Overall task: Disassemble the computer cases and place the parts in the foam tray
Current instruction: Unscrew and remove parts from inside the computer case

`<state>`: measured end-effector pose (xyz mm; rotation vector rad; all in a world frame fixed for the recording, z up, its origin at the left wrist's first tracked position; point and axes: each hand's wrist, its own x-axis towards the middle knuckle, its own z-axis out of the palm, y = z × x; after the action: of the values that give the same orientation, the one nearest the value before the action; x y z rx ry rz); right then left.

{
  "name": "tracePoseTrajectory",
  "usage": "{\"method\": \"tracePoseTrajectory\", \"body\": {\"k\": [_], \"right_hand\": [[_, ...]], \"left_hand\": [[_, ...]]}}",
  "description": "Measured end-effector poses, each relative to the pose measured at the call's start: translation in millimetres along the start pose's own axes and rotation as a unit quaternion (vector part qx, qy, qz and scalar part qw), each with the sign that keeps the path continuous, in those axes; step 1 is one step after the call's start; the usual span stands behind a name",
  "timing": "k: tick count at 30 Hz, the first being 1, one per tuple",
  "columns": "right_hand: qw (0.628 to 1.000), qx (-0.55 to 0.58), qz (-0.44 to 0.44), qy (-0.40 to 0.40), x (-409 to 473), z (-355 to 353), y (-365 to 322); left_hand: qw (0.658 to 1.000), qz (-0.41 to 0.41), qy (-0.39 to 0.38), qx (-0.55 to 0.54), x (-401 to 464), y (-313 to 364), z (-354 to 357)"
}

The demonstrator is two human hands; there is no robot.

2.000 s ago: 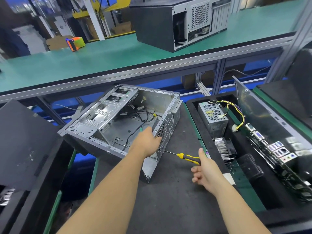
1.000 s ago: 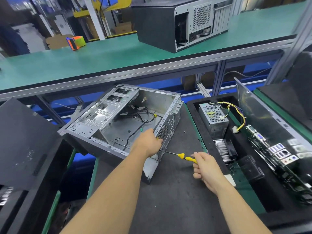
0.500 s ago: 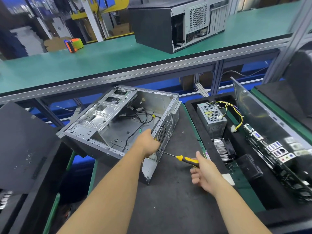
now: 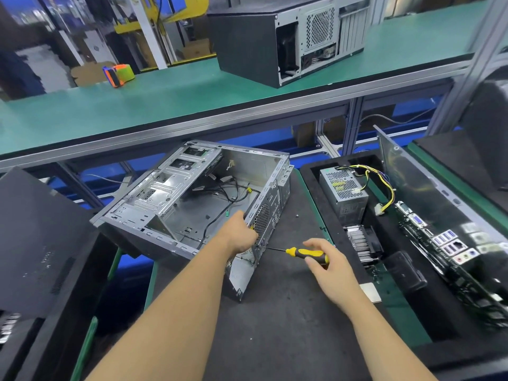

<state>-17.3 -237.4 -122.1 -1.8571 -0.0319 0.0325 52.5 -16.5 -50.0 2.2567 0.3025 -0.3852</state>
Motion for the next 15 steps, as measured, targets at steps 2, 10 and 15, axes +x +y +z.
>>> {"method": "tracePoseTrajectory", "body": {"k": [2, 10, 15], "right_hand": [[0.990, 0.105, 0.094, 0.008, 2.4, 4.4, -5.6], [0.962, 0.170, 0.212, 0.010, 7.8, 10.4, 3.5], [0.998, -0.048, 0.004, 0.036, -4.3, 8.7, 6.2]], "left_hand": [[1.000, 0.003, 0.001, 0.000, 0.3, -0.3, -0.1], [1.000, 0.008, 0.001, 0.000, 1.8, -1.9, -0.6], [1.000, 0.010, 0.005, 0.010, 1.0, -1.9, -1.0]]}}
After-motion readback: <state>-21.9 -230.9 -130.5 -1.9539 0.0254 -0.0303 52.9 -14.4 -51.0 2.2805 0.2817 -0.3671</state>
